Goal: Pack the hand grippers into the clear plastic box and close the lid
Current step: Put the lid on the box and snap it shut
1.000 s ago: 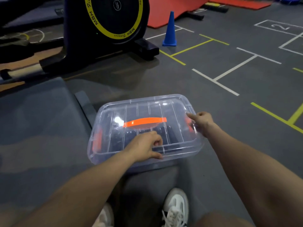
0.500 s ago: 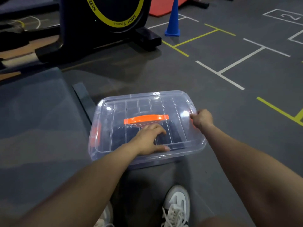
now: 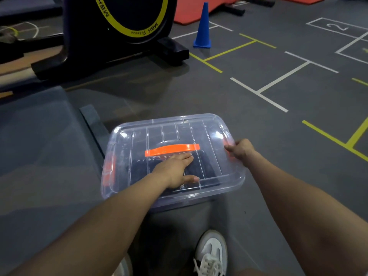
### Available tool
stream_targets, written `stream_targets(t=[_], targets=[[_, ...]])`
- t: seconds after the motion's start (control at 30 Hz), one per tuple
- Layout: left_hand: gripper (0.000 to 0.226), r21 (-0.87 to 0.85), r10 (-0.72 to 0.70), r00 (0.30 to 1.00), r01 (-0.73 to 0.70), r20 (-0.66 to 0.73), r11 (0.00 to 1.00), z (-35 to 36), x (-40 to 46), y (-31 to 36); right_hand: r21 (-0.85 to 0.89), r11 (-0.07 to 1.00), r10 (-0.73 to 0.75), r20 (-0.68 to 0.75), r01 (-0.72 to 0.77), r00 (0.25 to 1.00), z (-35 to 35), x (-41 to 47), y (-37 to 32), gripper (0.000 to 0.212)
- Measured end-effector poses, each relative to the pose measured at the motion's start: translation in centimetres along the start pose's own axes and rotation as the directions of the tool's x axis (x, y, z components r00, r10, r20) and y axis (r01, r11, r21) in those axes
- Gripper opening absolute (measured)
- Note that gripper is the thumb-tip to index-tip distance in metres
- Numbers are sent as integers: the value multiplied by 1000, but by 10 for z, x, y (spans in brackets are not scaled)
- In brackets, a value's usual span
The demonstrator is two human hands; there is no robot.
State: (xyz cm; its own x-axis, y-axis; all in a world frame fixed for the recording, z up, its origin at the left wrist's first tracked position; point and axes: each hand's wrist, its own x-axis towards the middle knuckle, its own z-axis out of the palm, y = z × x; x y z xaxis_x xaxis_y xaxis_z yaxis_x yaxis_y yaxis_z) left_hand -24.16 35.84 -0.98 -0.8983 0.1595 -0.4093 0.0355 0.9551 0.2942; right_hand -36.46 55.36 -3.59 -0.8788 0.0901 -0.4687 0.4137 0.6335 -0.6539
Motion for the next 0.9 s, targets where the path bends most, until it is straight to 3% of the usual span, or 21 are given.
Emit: stream_targets(t=[0.07, 0.2, 0.3, 0.43, 0.63, 0.73, 0.9], targets=[[88, 8, -25, 999, 25, -36, 1000, -4, 2, 6, 44, 999, 10, 19, -11, 1000, -1, 3, 2, 49], [122, 95, -51, 996, 44, 73, 995, 1, 8, 26, 116, 992, 38, 25, -41, 999, -8, -4, -4, 46], [128, 189, -34, 997, 21, 66, 982, 7, 4, 33, 183, 983, 21, 19, -24, 1000, -14, -7, -12, 42], [99, 191, 49, 999, -52, 17, 980, -1, -8, 30, 262, 964, -52, 21, 44, 998, -20, -13, -22, 18], [60, 465, 170, 983, -118, -70, 877, -27, -24, 28, 498, 865, -55, -16, 56, 998, -25, -20, -42, 29], [54, 535, 182, 981, -120, -66, 836, -43, -26, 29, 500, 864, -63, -8, 58, 998, -24, -19, -45, 33], [44, 467, 143, 980, -61, -142, 882, -56, -24, 25, 385, 916, -121, -6, 114, 993, -28, -13, -42, 41]])
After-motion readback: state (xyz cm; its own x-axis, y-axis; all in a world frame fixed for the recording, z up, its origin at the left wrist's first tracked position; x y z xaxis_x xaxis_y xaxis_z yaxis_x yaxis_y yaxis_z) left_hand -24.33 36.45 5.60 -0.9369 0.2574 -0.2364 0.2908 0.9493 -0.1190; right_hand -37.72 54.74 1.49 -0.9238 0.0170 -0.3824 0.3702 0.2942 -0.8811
